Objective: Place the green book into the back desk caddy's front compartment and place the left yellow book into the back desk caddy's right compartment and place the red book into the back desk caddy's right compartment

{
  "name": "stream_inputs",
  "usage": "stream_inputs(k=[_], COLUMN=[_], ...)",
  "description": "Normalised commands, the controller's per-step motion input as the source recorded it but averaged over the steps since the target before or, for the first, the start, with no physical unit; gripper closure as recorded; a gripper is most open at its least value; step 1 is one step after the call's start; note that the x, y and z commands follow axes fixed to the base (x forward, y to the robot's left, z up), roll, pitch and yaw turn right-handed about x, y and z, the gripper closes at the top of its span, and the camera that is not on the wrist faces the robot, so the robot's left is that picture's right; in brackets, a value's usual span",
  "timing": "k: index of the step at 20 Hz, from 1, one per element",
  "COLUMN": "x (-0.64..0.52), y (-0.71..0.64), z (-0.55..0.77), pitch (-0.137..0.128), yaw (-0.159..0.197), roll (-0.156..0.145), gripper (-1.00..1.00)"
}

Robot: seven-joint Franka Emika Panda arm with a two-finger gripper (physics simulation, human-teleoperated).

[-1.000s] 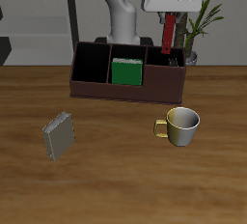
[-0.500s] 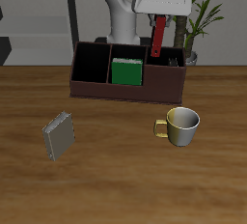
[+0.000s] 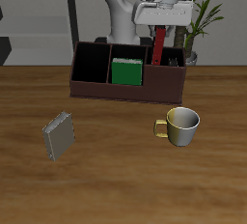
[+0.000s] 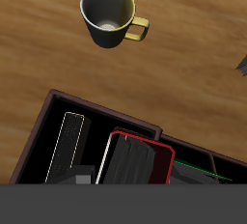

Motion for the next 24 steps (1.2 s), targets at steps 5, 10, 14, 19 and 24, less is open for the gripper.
stream_inputs(k=[5, 10, 14, 19, 24], x=[-0.03, 0.12, 0.05, -0.02, -0.02], y=[0.08, 0.02, 0.04, -0.03, -0.03], z=[-0.24, -0.36, -0.24, 0.01, 0.05], pitch=[0.053, 0.135, 0.158, 0.035, -0.01], yaw=[-0.013, -0.034, -0.067, -0.025, 0.012], roll=[0.031, 0.033, 0.11, 0.027, -0.008], gripper=[1.0, 1.0, -1.0, -1.0, -1.0])
